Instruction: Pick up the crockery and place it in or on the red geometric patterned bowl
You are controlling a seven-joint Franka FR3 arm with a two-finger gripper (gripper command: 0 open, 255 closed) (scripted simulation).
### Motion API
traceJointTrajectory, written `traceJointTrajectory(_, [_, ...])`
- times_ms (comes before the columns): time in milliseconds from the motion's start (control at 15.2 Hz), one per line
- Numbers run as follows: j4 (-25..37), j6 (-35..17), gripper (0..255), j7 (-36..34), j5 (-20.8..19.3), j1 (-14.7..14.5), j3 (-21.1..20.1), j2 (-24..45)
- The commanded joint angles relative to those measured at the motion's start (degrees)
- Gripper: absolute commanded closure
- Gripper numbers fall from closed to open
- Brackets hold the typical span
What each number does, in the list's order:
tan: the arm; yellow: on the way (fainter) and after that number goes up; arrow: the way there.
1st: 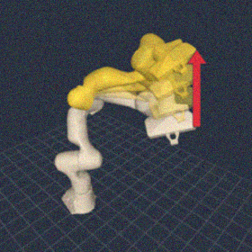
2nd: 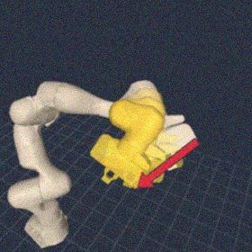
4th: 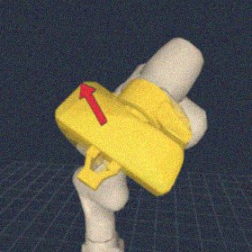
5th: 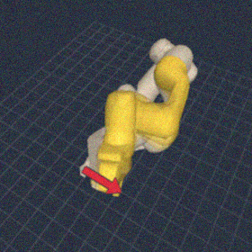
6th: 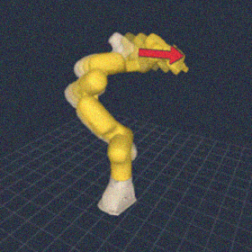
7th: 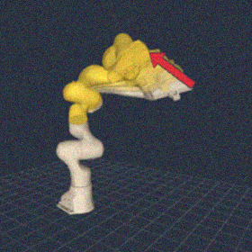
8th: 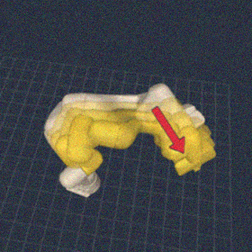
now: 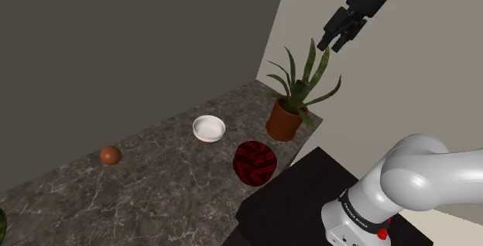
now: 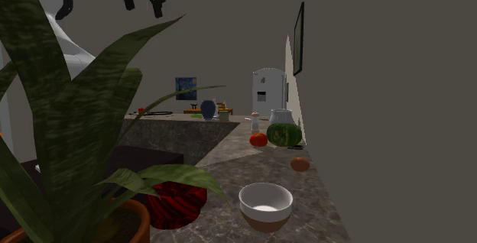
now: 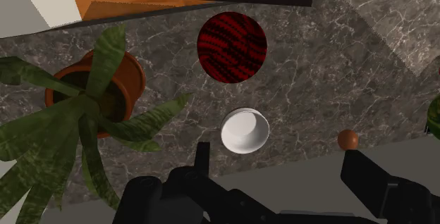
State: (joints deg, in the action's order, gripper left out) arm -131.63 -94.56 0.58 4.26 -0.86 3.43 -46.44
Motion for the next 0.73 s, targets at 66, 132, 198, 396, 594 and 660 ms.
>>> traceJointTrajectory(66, [-1.2, -1.9, 0, 0.0, 0.1, 0.0, -0.1, 0.8])
traceJointTrajectory(132, [-2.4, -3.8, 0, 0.0, 0.3, -0.1, -0.1, 1.6])
traceJointTrajectory(198, [-3.4, -5.7, 0, 0.0, 0.4, -0.1, -0.2, 2.6])
traceJointTrajectory(396, [-6.2, -11.4, 0, 0.1, 0.9, -0.3, -0.4, 5.9])
traceJointTrajectory(594, [-8.4, -17.3, 0, 0.2, 1.5, -0.6, -0.5, 9.9])
traceJointTrajectory(660, [-8.9, -19.2, 0, 0.3, 1.7, -0.7, -0.6, 11.4])
